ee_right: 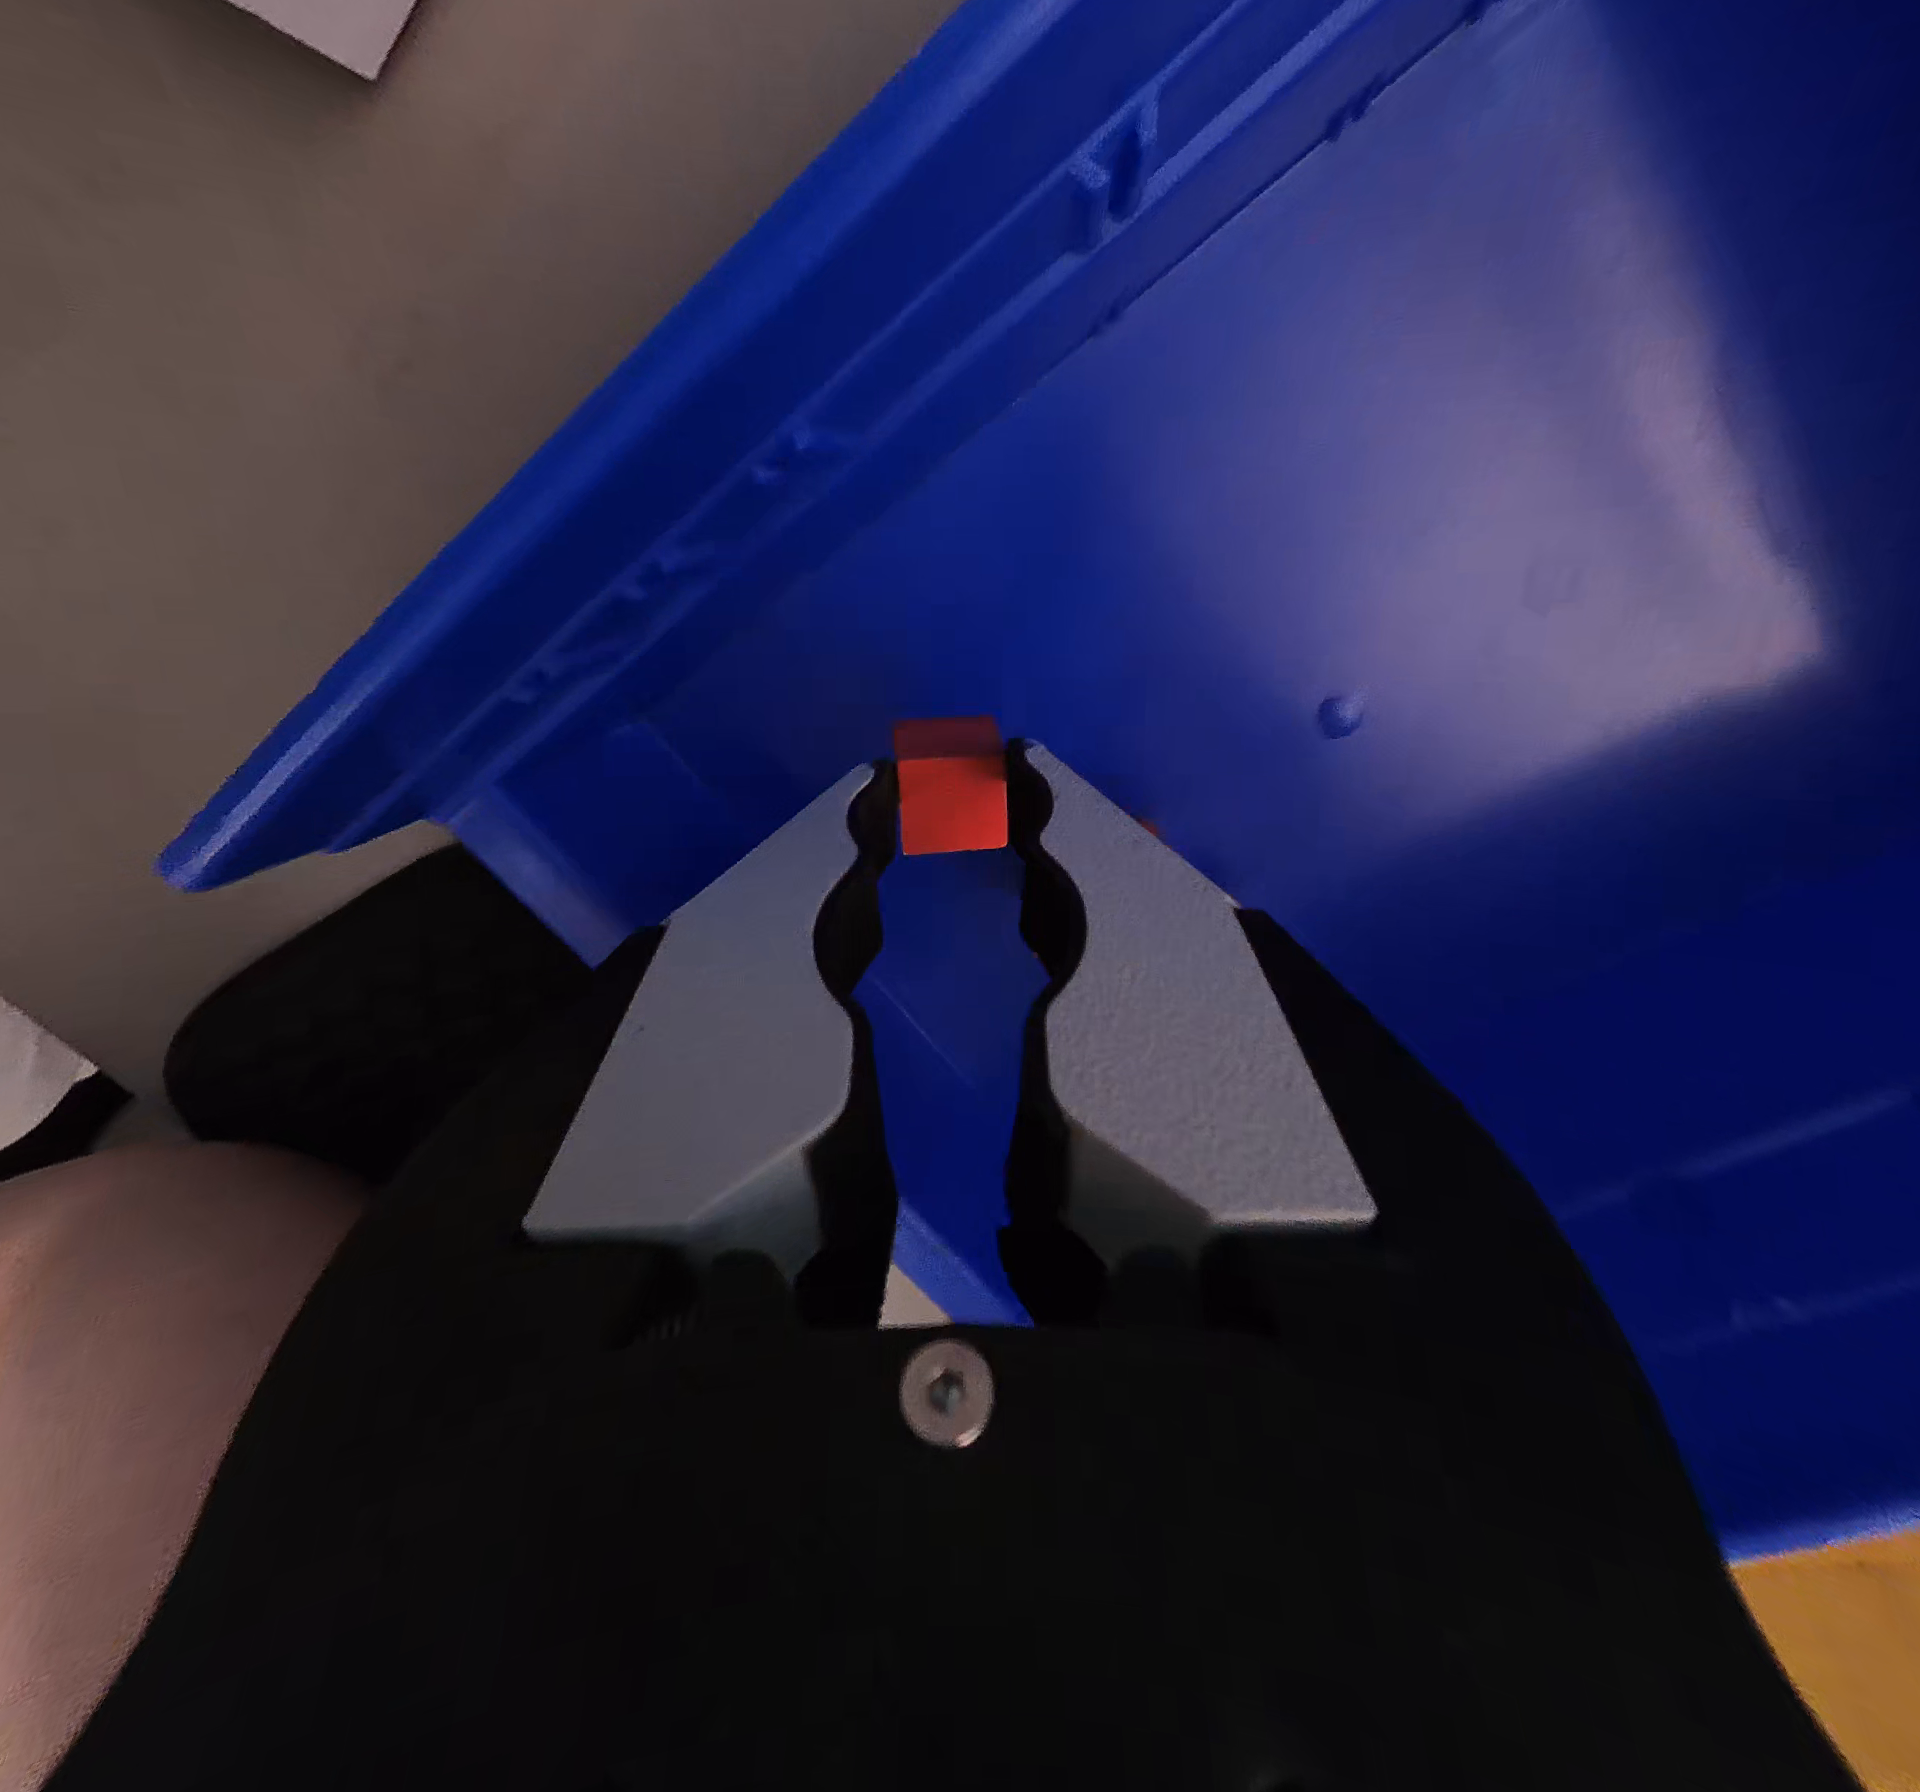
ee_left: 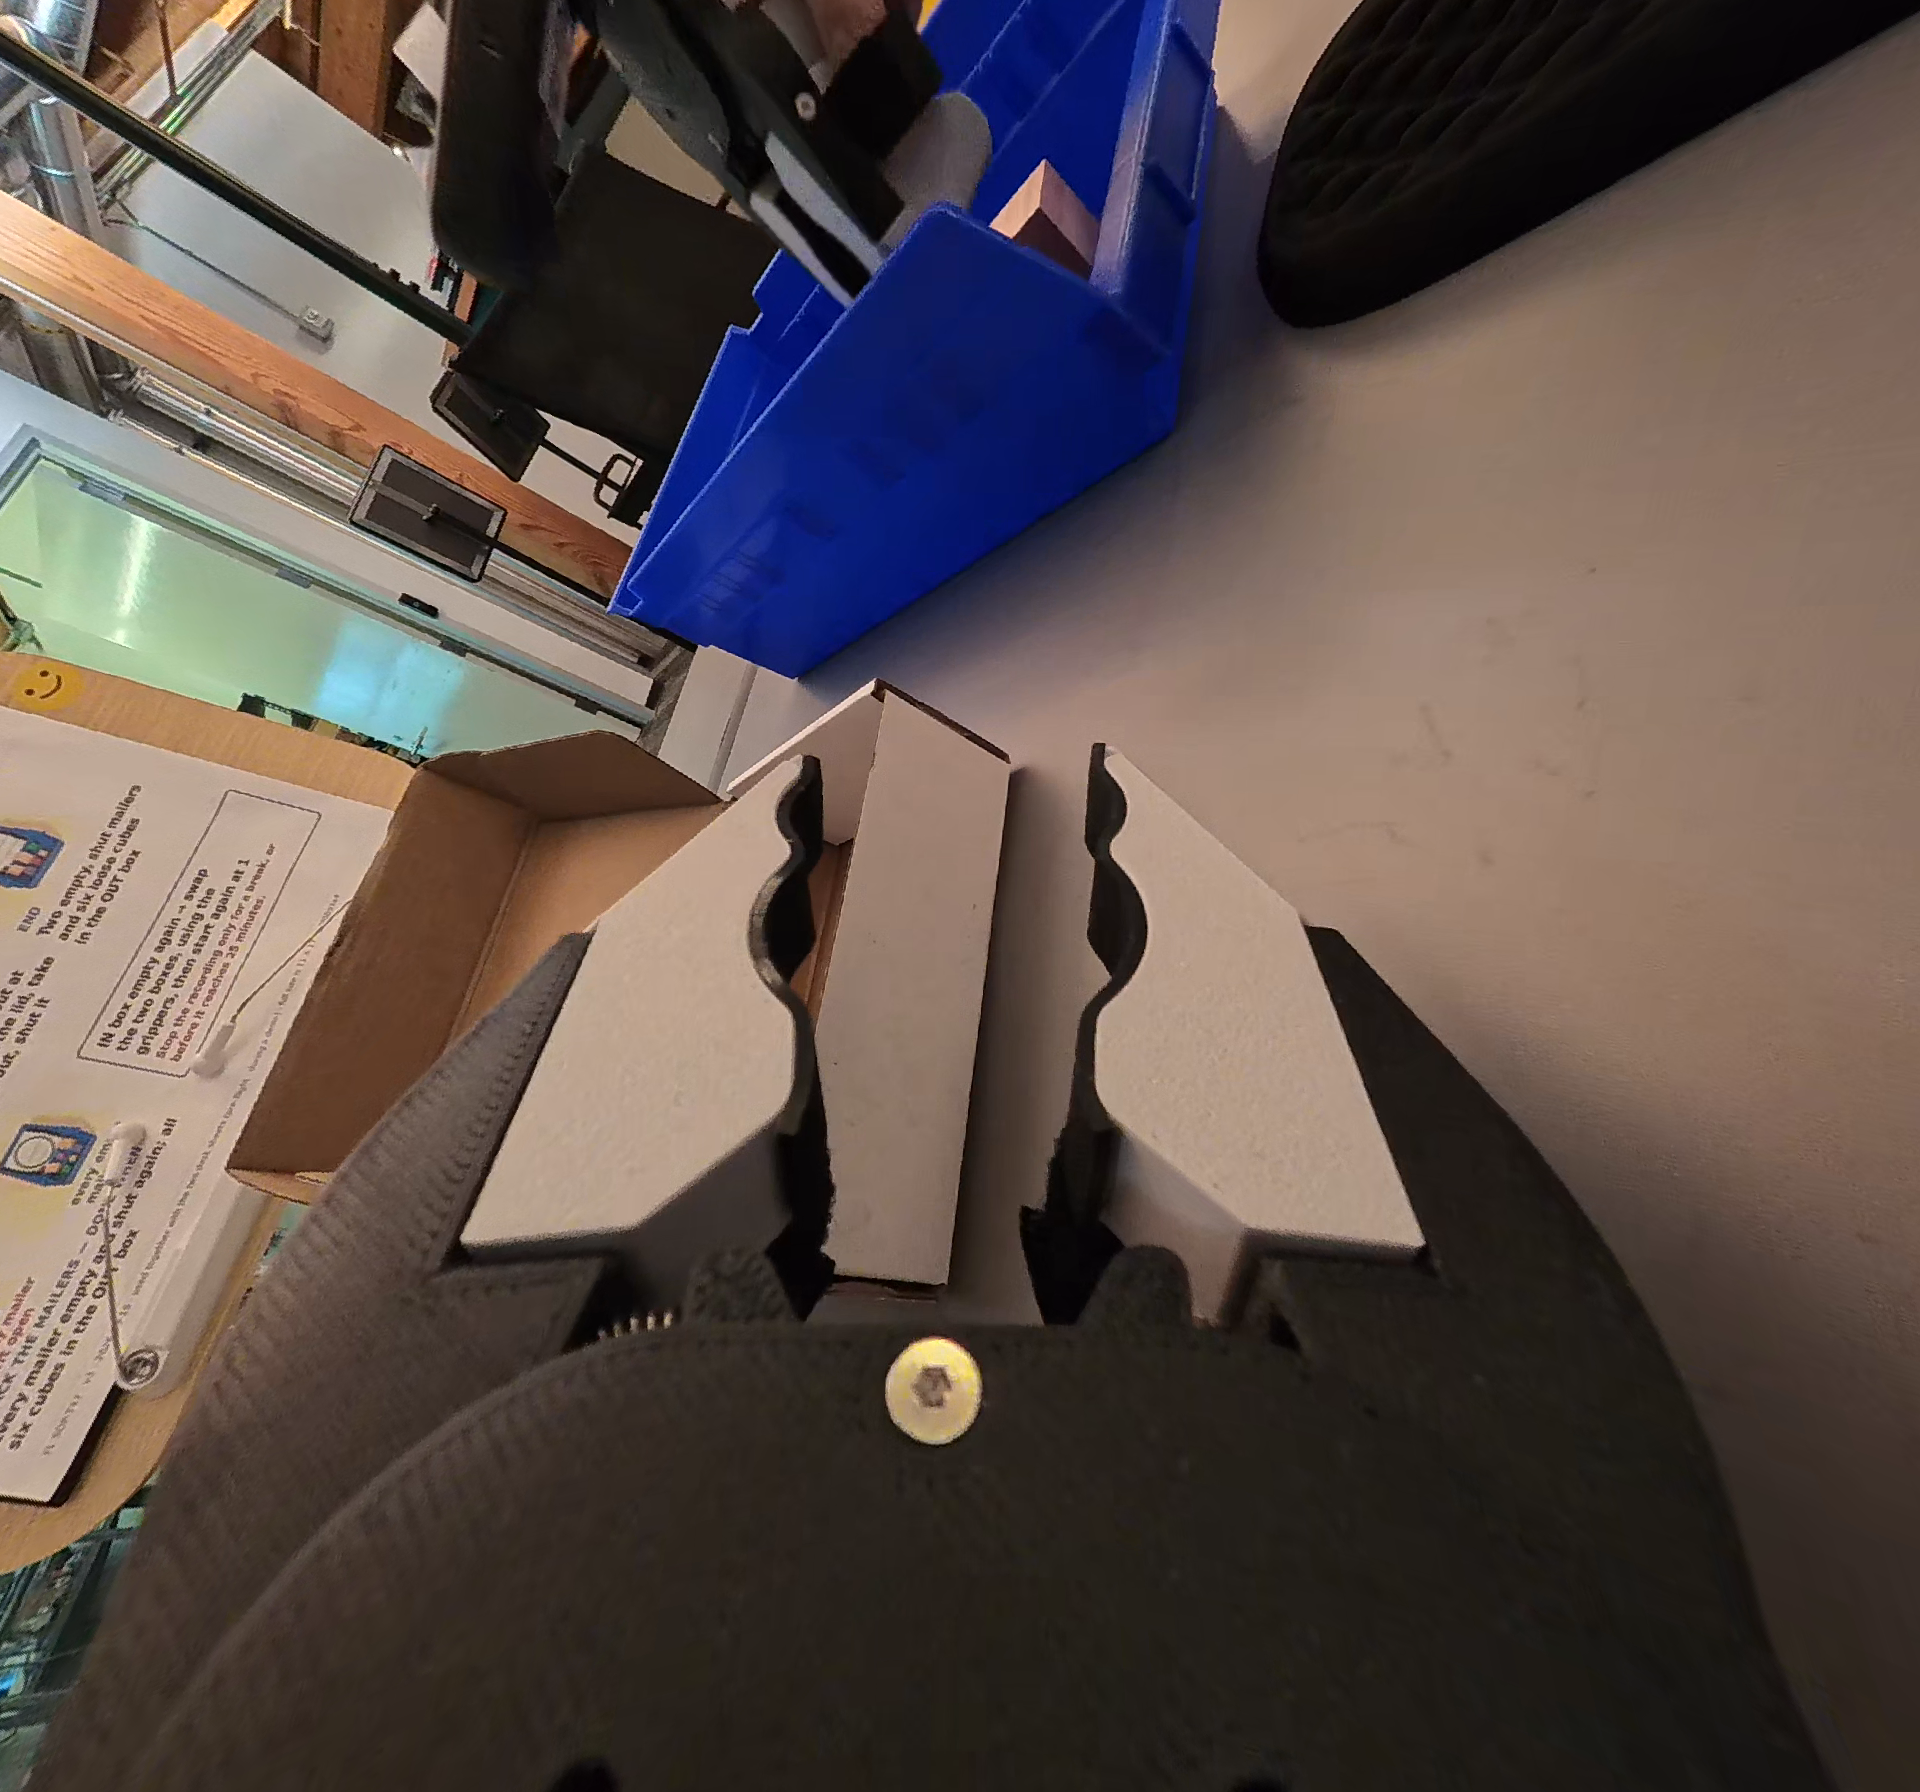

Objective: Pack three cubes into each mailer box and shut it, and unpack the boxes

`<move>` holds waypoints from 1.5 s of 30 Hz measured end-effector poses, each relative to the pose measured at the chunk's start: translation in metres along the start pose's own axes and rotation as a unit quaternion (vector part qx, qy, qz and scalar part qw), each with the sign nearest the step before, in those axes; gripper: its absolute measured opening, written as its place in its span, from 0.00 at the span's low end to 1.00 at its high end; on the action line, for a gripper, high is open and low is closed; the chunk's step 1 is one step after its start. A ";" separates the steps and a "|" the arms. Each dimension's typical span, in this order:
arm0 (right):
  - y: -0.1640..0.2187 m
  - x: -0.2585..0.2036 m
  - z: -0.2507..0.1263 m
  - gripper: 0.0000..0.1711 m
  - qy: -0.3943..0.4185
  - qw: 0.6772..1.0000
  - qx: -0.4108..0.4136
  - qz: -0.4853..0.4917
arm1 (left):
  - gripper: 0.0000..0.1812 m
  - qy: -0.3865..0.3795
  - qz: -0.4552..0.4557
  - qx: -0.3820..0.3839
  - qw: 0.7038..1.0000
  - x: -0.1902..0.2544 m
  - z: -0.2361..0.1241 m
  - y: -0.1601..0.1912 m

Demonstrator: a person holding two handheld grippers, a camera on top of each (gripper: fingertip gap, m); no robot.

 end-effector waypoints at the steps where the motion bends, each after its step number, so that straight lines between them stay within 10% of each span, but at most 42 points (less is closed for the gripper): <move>1: 0.000 0.002 0.003 0.12 0.002 1.000 -0.002 -0.001 | 0.27 0.000 0.000 0.000 1.000 0.000 0.000 0.000; 12: 0.002 0.010 0.011 0.15 0.015 0.999 -0.017 0.025 | 0.28 -0.007 -0.006 0.001 1.000 -0.002 0.000 0.000; 18: -0.018 -0.005 -0.048 0.16 0.106 0.990 0.098 0.006 | 0.34 -0.099 -0.186 0.067 0.975 -0.058 -0.024 -0.004; 22: -0.076 -0.031 -0.108 0.26 0.218 0.912 0.343 -0.059 | 0.34 -0.248 -0.247 0.078 0.934 -0.125 -0.053 0.001; 27: -0.141 -0.058 -0.097 0.46 0.128 0.789 0.600 0.030 | 0.44 -0.277 -0.439 0.057 0.853 -0.204 -0.060 0.028; 36: -0.164 -0.044 0.017 0.45 0.099 0.892 0.418 0.140 | 0.41 -0.264 -0.548 -0.099 0.787 -0.184 -0.015 0.108; 45: -0.171 -0.069 0.016 0.40 -0.024 0.892 0.426 0.149 | 0.38 -0.242 -0.561 -0.080 0.788 -0.167 -0.007 0.118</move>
Point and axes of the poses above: each gripper's, where its closed fingertips meet, z out along the fingers, y out of its underside, x = y × z across the jaws, the point moved 9 cm from there along -z, back along the fingers, and after that the axes turned 11 degrees about x, right-handed, at the moved point
